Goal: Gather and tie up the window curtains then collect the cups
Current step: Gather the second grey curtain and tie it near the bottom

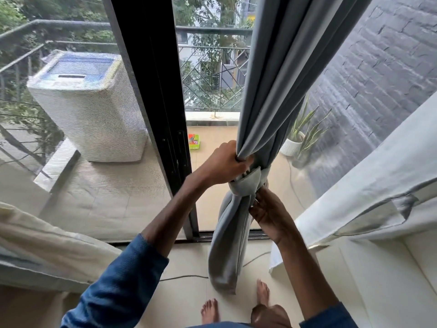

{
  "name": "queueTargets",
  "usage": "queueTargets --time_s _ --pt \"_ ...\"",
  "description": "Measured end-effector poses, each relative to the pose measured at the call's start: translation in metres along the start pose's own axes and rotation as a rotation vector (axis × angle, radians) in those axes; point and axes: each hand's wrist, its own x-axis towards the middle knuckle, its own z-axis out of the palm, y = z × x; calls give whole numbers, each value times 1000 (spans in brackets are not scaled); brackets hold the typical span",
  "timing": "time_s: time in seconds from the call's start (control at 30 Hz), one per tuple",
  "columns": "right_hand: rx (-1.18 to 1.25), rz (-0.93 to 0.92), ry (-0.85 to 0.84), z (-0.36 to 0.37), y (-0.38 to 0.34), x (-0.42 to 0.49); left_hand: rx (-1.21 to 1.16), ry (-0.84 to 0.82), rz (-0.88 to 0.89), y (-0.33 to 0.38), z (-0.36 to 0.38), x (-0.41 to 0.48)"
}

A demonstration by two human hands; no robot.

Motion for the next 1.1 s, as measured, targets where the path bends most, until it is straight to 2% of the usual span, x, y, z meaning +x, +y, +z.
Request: queueTargets --time_s 0.13,0.4,0.63,0.7,0.83,0.97,1.0,1.1 --pt "-61 59 30 -1 -7 6 63 22 -15 3 1 -1" --pt "-196 146 303 -33 25 -7 301 44 -67 13 7 3" --pt "-126 85 287 -25 17 -6 351 95 -63 -4 38 1" --pt "-110 66 275 -21 12 -5 331 161 -26 -14 48 2" --pt "-16 5 301 -21 -1 -2 520 264 -41 -12 52 10" --pt "-28 -59 335 -28 -18 -14 609 108 -201 4 41 15" --pt "-36 -77 334 -30 -24 -19 527 19 -259 4 40 17" --pt "-69 -131 324 -35 -44 -37 -71 -323 -474 4 47 18"
